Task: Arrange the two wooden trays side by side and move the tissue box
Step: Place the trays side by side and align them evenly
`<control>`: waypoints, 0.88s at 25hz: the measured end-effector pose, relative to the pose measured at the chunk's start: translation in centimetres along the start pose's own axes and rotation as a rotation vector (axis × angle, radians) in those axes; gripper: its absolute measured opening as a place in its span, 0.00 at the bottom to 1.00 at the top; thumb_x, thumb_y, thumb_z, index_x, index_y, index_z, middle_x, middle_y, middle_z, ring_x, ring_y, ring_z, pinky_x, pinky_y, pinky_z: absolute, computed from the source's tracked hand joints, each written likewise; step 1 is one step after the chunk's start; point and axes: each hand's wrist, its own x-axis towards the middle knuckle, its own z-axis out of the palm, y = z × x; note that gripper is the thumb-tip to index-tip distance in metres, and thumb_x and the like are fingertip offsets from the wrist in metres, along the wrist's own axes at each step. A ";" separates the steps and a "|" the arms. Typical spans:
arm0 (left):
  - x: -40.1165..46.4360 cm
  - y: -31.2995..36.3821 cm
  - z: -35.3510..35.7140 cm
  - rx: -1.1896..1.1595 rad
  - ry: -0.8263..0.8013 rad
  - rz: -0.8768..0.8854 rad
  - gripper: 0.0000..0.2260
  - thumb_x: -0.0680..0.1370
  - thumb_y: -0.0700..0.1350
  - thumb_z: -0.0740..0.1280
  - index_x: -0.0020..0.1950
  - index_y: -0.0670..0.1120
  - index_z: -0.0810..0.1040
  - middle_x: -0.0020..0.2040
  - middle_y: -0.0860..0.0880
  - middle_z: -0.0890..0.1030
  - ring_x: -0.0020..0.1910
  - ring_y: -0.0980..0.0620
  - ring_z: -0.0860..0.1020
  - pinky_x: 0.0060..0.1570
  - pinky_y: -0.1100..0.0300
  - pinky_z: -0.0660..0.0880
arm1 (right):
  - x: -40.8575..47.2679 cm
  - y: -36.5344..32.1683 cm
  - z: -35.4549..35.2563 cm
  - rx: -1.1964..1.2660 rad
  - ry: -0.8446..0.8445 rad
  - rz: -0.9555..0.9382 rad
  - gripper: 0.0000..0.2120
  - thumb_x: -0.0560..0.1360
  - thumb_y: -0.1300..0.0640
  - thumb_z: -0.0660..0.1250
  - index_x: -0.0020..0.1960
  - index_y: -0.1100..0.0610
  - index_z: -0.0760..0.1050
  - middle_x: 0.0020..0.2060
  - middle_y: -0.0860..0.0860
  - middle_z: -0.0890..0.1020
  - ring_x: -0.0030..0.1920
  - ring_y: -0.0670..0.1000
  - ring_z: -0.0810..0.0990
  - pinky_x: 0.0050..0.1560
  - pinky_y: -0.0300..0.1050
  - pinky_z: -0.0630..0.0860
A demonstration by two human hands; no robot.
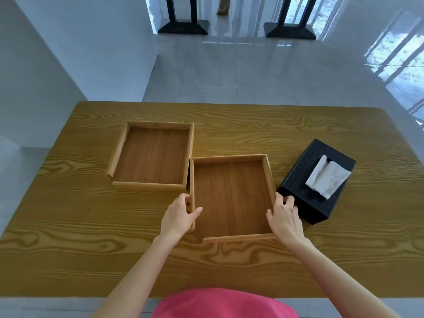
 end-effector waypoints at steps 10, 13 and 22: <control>-0.1 1.5 -0.5 -0.009 0.136 0.074 0.18 0.75 0.41 0.64 0.64 0.38 0.70 0.56 0.40 0.80 0.53 0.44 0.79 0.51 0.57 0.76 | 0.2 0.6 -0.3 0.066 0.098 -0.022 0.20 0.75 0.69 0.56 0.67 0.64 0.63 0.56 0.62 0.76 0.53 0.62 0.77 0.46 0.50 0.73; 1.0 2.3 -1.8 -0.018 0.161 0.105 0.16 0.75 0.40 0.65 0.62 0.37 0.73 0.54 0.39 0.81 0.49 0.44 0.81 0.46 0.59 0.76 | 0.6 0.1 -0.8 0.064 0.128 -0.051 0.13 0.76 0.68 0.56 0.60 0.66 0.69 0.50 0.61 0.79 0.48 0.61 0.79 0.39 0.45 0.68; 5.5 3.8 -3.6 0.022 0.148 0.125 0.12 0.75 0.40 0.63 0.57 0.38 0.76 0.49 0.40 0.83 0.44 0.44 0.81 0.42 0.59 0.75 | 3.5 -1.7 -2.9 -0.008 0.139 -0.135 0.09 0.76 0.65 0.56 0.54 0.65 0.72 0.45 0.61 0.81 0.46 0.61 0.80 0.38 0.48 0.72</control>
